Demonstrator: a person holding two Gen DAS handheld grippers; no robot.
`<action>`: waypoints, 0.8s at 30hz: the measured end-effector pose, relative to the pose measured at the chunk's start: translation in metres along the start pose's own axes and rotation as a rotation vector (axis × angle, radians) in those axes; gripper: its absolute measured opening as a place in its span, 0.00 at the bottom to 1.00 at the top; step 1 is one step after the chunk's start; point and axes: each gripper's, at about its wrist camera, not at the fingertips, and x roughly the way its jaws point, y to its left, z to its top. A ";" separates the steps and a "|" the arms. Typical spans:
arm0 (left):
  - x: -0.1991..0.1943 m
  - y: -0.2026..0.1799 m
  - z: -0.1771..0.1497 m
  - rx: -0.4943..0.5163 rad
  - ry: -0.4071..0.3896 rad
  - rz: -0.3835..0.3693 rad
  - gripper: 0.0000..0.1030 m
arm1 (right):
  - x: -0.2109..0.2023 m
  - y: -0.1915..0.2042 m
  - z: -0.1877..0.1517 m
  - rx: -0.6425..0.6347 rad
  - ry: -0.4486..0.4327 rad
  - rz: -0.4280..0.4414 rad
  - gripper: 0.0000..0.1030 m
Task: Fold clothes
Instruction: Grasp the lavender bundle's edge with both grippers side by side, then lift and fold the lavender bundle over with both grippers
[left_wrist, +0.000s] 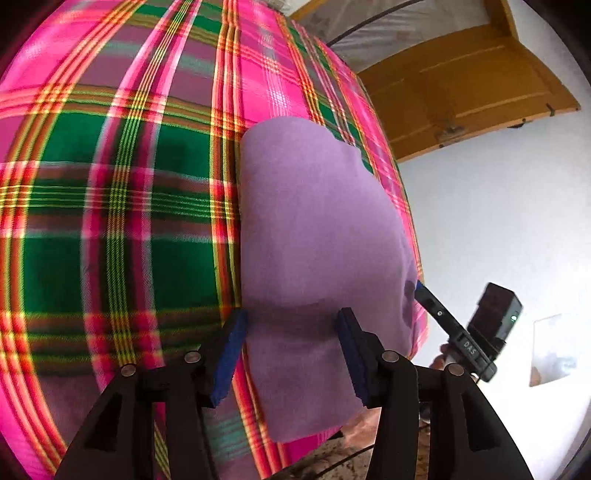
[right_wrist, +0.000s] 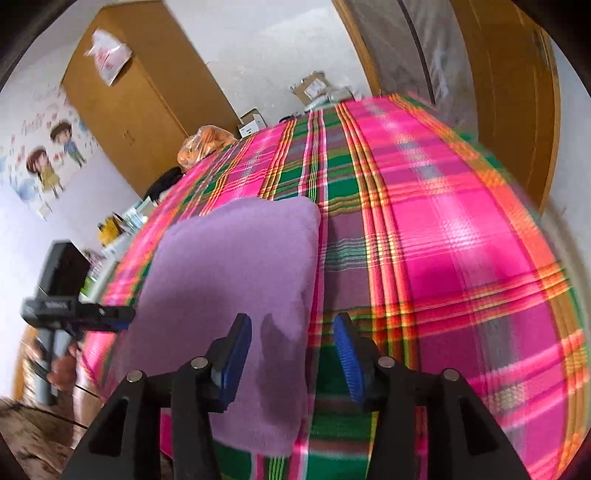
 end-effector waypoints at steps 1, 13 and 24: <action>0.001 0.002 0.002 -0.012 0.008 -0.017 0.54 | 0.004 -0.005 0.002 0.022 0.011 0.022 0.46; 0.000 0.024 0.013 -0.098 0.057 -0.162 0.62 | 0.043 -0.019 0.020 0.072 0.092 0.182 0.52; 0.012 0.027 0.018 -0.106 0.085 -0.215 0.66 | 0.069 -0.009 0.036 0.085 0.147 0.309 0.60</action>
